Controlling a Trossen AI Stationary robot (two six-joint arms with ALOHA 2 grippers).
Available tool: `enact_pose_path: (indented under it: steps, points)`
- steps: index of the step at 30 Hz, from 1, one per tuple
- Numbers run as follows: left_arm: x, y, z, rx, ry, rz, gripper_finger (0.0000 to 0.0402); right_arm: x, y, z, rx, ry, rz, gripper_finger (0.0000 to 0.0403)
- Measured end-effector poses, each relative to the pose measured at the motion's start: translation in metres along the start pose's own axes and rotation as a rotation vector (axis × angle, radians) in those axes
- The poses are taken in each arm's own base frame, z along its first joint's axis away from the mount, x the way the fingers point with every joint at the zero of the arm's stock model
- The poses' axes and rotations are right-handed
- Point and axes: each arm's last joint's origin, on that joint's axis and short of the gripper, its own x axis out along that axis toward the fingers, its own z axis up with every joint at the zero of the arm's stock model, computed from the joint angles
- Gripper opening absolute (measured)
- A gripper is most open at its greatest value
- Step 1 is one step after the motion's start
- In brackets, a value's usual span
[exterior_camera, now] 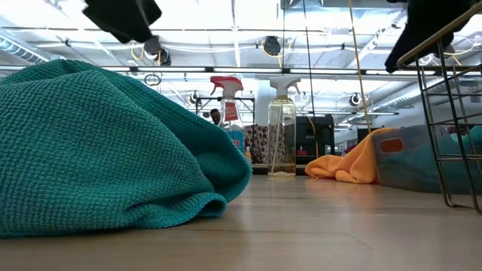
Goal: Sort microfiber towel by color & place in baskets
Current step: Put the blue microfiber cloth into the black bin
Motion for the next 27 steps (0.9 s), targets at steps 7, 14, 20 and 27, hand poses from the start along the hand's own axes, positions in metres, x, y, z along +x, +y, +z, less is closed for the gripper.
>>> enact_pose_path:
  steps: [7, 14, 20, 27]
  points:
    - [0.0, -0.006, -0.004, 0.001, -0.018, 0.076, 0.0228, 0.0, 0.008, 0.008, -0.03, -0.101, 0.046, 0.0128]
    - [0.011, -0.008, -0.009, -0.006, -0.005, 0.117, 0.0233, -0.001, 0.014, 0.013, -0.035, -0.133, 0.098, 0.0128]
    - [0.021, -0.013, -0.017, 0.014, 0.034, 0.114, 0.0291, -0.001, 0.015, 0.012, -0.04, -0.117, 0.111, 0.0128]
    - [0.02, -0.015, -0.02, -0.003, 0.052, 0.112, 0.0339, -0.001, 0.015, 0.012, -0.048, -0.116, 0.112, 0.0128]
